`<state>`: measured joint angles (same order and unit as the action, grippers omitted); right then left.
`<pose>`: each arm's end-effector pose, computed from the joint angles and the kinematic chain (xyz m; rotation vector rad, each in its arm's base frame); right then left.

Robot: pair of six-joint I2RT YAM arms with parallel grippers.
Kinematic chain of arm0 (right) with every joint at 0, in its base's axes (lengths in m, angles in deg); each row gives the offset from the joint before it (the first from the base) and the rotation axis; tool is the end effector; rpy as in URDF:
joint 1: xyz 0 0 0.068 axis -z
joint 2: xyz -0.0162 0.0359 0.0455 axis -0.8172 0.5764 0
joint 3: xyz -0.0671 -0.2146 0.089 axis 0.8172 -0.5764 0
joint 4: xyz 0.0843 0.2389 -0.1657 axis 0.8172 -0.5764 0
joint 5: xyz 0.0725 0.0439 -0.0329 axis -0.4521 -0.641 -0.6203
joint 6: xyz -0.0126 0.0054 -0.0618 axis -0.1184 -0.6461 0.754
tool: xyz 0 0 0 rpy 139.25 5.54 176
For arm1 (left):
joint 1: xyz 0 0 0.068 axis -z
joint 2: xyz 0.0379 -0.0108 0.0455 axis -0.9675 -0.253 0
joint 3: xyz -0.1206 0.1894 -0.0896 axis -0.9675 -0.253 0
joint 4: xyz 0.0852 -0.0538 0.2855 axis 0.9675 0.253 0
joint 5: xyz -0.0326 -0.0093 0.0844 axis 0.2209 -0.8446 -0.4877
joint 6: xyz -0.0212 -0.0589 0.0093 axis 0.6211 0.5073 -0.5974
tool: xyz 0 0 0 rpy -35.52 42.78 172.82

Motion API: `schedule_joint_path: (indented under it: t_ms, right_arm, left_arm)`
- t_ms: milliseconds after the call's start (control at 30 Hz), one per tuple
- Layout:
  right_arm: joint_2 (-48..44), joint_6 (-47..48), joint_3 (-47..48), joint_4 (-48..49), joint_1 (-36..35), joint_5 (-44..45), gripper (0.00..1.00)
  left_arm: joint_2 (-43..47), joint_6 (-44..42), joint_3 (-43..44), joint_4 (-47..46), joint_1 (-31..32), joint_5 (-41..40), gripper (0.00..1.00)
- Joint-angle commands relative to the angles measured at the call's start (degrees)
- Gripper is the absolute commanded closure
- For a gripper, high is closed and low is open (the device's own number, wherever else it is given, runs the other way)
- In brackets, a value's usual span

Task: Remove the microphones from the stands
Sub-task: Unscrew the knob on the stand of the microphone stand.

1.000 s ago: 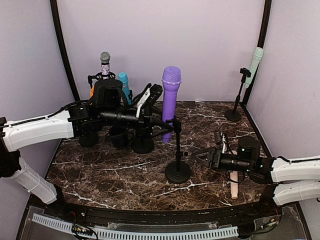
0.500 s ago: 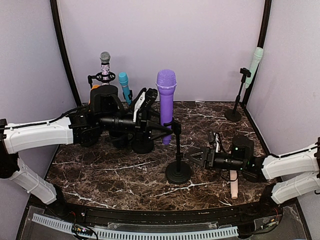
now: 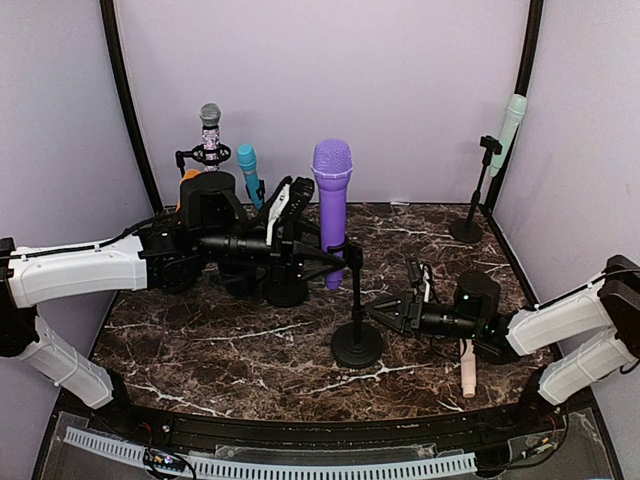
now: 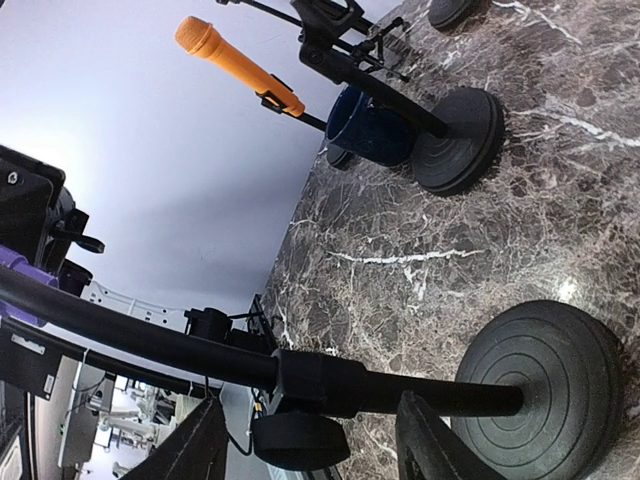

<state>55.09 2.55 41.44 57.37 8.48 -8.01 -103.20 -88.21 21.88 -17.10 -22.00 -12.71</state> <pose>0.1829 0.2201 0.1050 -0.1329 2.0278 1.6449 0.2105 -0.3283 0.3056 1.2266 1.2453 -1.1335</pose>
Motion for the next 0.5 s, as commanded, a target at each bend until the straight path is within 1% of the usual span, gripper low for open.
schedule_joint_path:
  t_ms: [0, 200, 300, 467]
  right_arm:
    - [2.52, -1.90, 1.31, 8.73, 0.53, -2.79, 0.48]
    - [3.80, -2.52, 0.58, 11.49, 0.70, -3.24, 0.65]
    - [3.79, -2.63, -0.06, 12.48, 0.65, -3.41, 0.69]
    - [4.19, -1.94, -1.02, 14.31, 0.69, -3.86, 0.80]
  left_arm:
    - [1.25, 2.02, -0.35, -2.99, -0.08, 2.79, 1.00]
    - [1.40, 2.15, -0.44, -2.82, -0.08, 2.48, 1.00]
    - [1.51, 2.12, -0.48, -2.50, -0.07, 2.38, 1.00]
    - [1.46, 2.04, -0.33, -1.64, -0.06, 2.30, 1.00]
